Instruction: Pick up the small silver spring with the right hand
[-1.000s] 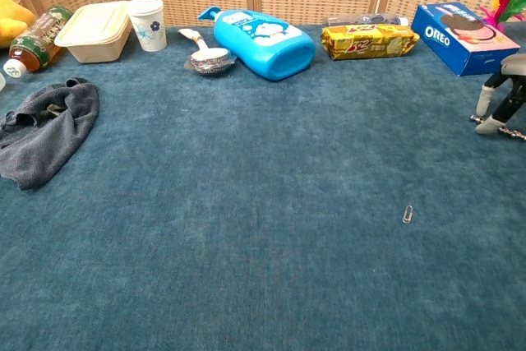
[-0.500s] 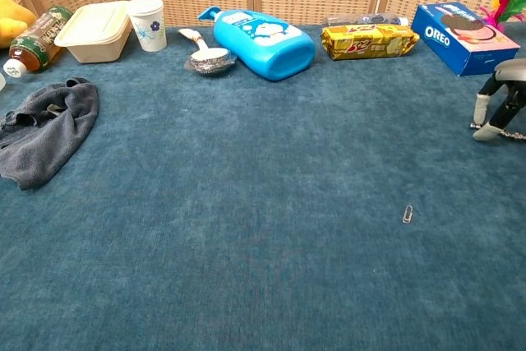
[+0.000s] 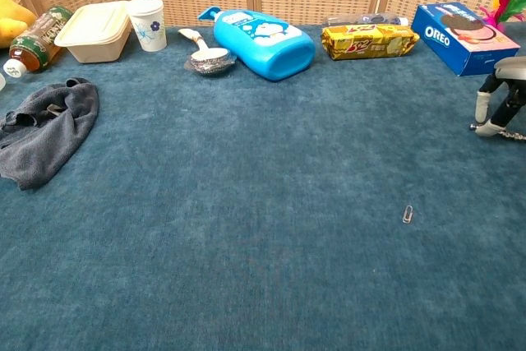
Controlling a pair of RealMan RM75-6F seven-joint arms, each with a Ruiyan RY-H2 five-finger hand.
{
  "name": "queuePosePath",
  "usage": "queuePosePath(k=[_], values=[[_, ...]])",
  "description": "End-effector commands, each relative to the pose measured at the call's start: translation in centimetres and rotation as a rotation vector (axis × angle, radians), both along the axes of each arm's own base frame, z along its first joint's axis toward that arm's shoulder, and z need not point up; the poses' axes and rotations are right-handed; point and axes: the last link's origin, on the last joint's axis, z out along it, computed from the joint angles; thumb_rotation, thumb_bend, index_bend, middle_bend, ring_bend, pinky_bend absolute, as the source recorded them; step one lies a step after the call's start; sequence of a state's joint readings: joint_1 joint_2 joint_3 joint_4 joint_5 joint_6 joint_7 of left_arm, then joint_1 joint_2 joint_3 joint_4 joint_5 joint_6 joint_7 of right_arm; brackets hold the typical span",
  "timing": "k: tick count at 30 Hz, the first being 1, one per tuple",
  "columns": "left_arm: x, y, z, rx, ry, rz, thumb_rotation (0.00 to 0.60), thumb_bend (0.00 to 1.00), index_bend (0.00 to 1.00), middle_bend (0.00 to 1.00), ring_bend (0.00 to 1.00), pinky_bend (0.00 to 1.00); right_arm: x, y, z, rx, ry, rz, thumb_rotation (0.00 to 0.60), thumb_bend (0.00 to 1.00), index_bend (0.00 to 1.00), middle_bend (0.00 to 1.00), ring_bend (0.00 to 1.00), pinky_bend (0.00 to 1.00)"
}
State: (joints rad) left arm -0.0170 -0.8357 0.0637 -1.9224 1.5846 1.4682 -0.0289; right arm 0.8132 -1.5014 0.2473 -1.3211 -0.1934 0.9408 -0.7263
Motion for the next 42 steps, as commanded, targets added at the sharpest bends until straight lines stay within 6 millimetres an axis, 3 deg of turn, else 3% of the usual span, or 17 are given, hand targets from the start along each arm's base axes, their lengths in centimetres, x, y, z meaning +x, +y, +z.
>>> queuePosePath(k=[1, 16, 33, 42], values=[[0.0, 0.0, 0.0, 0.001, -0.001, 0.001, 0.600, 0.21, 0.00, 0.00, 0.00, 0.00, -0.1, 0.0, -0.1, 0.002, 0.002, 0.001, 0.600, 0.33, 0.52, 0.00, 0.00, 0.00], [0.0, -0.1, 0.1, -0.002, -0.009, -0.001, 0.600, 0.21, 0.00, 0.00, 0.00, 0.00, 0.0, 0.1, -0.5, 0.007, 0.010, 0.006, 0.600, 0.35, 0.52, 0.00, 0.00, 0.00], [0.0, -0.2, 0.1, -0.005, -0.013, -0.002, 0.600, 0.21, 0.00, 0.00, 0.00, 0.00, -0.6, 0.4, -0.5, 0.005, 0.021, 0.005, 0.600, 0.41, 0.61, 0.02, 0.00, 0.02], [0.1, -0.1, 0.1, -0.007, -0.012, -0.002, 0.600, 0.21, 0.00, 0.00, 0.00, 0.00, 0.5, 1.1, 0.6, -0.020, -0.049, 0.102, 0.600, 0.43, 0.65, 0.04, 0.00, 0.04]])
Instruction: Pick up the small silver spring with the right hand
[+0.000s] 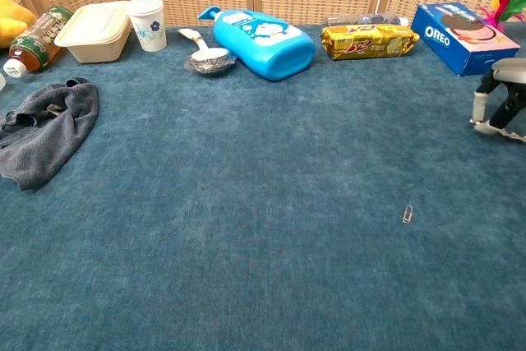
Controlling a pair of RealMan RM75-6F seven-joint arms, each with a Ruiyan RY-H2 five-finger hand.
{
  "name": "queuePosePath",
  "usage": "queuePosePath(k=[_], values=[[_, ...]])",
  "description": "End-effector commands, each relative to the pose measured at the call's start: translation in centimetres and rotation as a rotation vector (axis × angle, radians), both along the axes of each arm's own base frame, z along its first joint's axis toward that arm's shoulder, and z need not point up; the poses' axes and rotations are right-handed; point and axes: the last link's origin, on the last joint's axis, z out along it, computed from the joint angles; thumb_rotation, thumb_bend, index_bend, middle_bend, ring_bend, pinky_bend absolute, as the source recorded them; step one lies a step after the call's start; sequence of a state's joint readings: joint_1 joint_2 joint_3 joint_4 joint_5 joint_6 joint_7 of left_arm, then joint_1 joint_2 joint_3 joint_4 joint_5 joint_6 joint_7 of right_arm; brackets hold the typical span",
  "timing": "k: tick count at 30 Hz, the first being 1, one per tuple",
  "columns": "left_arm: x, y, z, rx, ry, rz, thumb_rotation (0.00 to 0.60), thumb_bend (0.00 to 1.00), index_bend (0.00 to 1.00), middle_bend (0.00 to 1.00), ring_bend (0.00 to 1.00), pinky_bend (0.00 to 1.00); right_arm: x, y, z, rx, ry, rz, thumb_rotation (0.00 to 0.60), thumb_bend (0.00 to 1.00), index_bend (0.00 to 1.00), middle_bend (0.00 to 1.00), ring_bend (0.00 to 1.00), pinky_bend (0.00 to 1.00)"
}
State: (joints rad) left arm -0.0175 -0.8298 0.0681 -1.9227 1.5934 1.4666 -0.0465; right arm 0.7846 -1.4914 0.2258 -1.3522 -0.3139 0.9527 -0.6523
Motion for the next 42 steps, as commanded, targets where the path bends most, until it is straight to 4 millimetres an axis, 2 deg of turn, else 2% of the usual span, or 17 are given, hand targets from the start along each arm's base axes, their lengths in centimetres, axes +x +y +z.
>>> queuePosePath(k=[1, 11, 20, 29, 35, 42], values=[[0.0, 0.0, 0.0, 0.001, 0.000, 0.000, 0.600, 0.21, 0.00, 0.00, 0.00, 0.00, 0.5, 0.6, 0.7, -0.015, -0.051, 0.048, 0.600, 0.43, 0.65, 0.04, 0.00, 0.04], [0.0, -0.1, 0.0, 0.001, 0.000, -0.002, 0.600, 0.21, 0.00, 0.00, 0.00, 0.00, 2.3, 3.3, 2.6, 0.008, -0.285, 0.147, 0.600, 0.44, 0.68, 0.06, 0.00, 0.04], [0.1, -0.2, 0.0, -0.002, 0.000, -0.005, 0.600, 0.21, 0.00, 0.00, 0.00, 0.00, 3.3, 5.4, 4.4, 0.019, -0.359, 0.241, 0.600, 0.44, 0.69, 0.07, 0.00, 0.04], [0.1, -0.2, -0.1, -0.006, 0.002, -0.005, 0.600, 0.21, 0.00, 0.00, 0.00, 0.00, 3.4, 7.7, 5.6, 0.059, -0.426, 0.295, 0.600, 0.44, 0.69, 0.07, 0.00, 0.04], [0.2, -0.3, -0.4, -0.013, 0.007, -0.005, 0.600, 0.21, 0.00, 0.00, 0.00, 0.00, 3.1, 9.1, 5.8, 0.119, -0.495, 0.304, 0.600, 0.44, 0.69, 0.07, 0.00, 0.04], [0.3, -0.2, -0.7, -0.018, 0.014, -0.004, 0.600, 0.21, 0.00, 0.00, 0.00, 0.00, 2.9, 10.3, 4.4, 0.249, -0.584, 0.282, 0.600, 0.45, 0.69, 0.07, 0.00, 0.04]])
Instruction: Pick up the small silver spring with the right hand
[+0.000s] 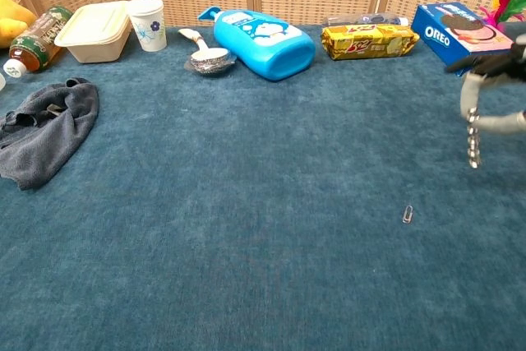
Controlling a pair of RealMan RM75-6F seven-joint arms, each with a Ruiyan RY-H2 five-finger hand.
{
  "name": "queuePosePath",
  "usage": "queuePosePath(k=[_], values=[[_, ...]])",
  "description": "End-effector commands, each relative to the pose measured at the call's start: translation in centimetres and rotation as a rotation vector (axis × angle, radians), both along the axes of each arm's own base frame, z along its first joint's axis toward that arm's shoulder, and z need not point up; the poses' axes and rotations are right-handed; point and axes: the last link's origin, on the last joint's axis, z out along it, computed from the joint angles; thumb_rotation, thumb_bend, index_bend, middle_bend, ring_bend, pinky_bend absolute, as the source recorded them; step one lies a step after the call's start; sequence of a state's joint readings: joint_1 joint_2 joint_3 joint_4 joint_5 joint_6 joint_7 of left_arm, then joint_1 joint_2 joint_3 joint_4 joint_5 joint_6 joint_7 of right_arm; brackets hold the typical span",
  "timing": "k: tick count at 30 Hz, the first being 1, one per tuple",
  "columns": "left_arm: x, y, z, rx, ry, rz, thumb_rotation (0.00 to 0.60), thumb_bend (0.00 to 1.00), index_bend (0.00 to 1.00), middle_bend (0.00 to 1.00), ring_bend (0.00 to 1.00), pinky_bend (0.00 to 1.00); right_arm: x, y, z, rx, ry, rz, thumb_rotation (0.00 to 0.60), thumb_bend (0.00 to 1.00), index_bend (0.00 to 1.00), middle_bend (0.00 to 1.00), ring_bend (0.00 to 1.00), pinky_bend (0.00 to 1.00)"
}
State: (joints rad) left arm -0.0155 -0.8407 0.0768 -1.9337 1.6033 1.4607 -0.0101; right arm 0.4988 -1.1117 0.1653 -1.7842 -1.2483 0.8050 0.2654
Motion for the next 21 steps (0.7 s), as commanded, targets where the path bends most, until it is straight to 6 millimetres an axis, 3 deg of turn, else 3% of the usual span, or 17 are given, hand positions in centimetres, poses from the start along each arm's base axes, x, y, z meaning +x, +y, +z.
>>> queuePosePath(k=[1, 11, 21], values=[[0.0, 0.0, -0.1, -0.002, 0.001, 0.000, 0.600, 0.21, 0.00, 0.00, 0.00, 0.00, -0.3, 0.8, -1.0, 0.093, -0.010, 0.018, 0.600, 0.45, 0.69, 0.07, 0.00, 0.04], [-0.1, 0.1, -0.1, 0.000, 0.005, 0.007, 0.600, 0.21, 0.00, 0.00, 0.00, 0.00, 2.4, 1.1, -4.1, 0.184, -0.054, 0.098, 0.600, 0.45, 0.69, 0.07, 0.00, 0.04], [-0.2, 0.2, 0.0, 0.003, 0.001, 0.009, 0.600, 0.21, 0.00, 0.00, 0.00, 0.00, 4.7, 0.5, -5.2, 0.188, -0.072, 0.131, 0.600, 0.45, 0.69, 0.07, 0.00, 0.04]])
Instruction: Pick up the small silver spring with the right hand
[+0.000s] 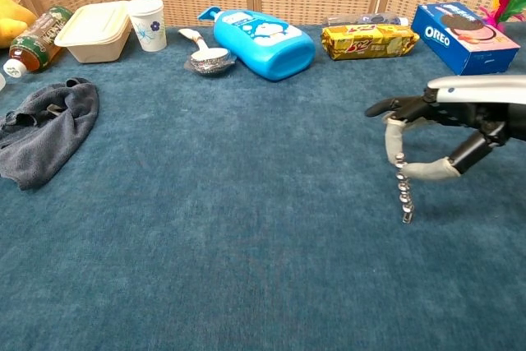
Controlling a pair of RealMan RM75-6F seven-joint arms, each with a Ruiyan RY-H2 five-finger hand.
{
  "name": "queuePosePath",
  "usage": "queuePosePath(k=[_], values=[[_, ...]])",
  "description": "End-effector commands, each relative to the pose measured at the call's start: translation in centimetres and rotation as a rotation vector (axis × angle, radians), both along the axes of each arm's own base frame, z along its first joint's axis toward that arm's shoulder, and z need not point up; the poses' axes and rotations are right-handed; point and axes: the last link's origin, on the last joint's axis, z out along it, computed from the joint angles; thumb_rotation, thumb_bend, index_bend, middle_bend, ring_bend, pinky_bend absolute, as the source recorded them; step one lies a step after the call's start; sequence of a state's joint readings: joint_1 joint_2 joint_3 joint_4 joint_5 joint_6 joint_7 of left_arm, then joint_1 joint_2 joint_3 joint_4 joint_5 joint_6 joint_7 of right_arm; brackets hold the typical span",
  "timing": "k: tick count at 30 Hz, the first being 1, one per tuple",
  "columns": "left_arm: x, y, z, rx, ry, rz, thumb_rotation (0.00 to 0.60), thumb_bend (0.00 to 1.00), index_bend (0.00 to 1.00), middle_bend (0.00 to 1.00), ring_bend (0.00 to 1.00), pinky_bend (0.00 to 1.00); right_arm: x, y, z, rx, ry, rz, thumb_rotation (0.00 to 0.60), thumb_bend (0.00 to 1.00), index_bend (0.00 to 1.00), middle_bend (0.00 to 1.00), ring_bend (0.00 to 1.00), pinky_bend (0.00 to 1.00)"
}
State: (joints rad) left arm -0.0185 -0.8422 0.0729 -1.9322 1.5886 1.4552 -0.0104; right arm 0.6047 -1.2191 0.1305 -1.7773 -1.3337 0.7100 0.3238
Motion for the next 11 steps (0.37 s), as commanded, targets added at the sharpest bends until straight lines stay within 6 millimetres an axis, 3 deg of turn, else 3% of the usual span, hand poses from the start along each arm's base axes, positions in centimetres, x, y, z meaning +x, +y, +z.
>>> queuePosePath(k=[1, 11], values=[[0.01, 0.01, 0.03, 0.001, 0.000, -0.001, 0.600, 0.21, 0.00, 0.00, 0.00, 0.00, 0.55, -0.07, -0.29, 0.003, -0.003, 0.005, 0.600, 0.45, 0.69, 0.07, 0.00, 0.04], [-0.06, -0.03, 0.19, 0.001, -0.007, -0.001, 0.600, 0.21, 0.00, 0.00, 0.00, 0.00, 0.66, -0.21, -0.55, -0.005, 0.000, -0.005, 0.600, 0.45, 0.69, 0.07, 0.00, 0.04]])
